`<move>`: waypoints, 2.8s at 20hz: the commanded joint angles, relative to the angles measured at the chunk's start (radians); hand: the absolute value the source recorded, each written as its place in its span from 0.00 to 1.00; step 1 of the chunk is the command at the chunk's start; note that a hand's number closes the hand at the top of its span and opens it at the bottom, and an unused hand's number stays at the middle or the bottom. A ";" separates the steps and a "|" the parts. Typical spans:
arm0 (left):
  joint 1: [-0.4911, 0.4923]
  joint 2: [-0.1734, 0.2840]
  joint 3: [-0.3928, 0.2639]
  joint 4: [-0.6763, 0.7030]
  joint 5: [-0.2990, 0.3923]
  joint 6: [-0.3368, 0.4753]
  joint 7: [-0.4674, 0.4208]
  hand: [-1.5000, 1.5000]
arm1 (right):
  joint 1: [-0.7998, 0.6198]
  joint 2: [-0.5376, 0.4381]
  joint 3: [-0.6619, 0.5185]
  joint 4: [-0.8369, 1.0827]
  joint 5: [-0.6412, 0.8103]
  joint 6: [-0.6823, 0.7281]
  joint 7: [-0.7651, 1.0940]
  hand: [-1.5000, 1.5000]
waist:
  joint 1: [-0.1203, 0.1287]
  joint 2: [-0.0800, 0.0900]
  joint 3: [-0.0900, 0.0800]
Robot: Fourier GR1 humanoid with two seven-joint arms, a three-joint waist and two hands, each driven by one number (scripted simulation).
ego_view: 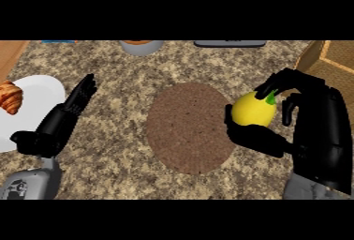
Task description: Pick the lemon from the placemat and place it in the basket
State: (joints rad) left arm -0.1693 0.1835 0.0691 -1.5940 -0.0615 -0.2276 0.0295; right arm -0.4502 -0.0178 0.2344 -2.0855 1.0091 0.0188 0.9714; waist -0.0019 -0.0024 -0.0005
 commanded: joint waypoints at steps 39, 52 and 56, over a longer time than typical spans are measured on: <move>0.021 -0.027 -0.013 0.002 -0.035 -0.009 -0.017 0.50 | -0.252 -0.512 -0.743 1.014 -0.284 -0.381 -0.653 1.00 | 0.008 0.005 0.001; -0.026 -0.012 0.009 0.018 -0.030 -0.022 -0.024 0.50 | -0.376 -0.596 -0.799 1.374 -0.392 -0.591 -0.901 0.00 | 0.015 0.006 0.001; 0.031 -0.016 0.004 0.015 -0.045 -0.022 -0.088 0.50 | -0.402 -0.611 -0.807 1.467 -0.429 -0.610 -1.032 0.00 | 0.020 0.008 0.001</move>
State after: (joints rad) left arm -0.1681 0.1659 0.0753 -1.5772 -0.0918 -0.2487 -0.0132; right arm -0.8317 -0.6231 -0.5741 -0.6946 0.6105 -0.5625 0.0286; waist 0.0170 0.0050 0.0009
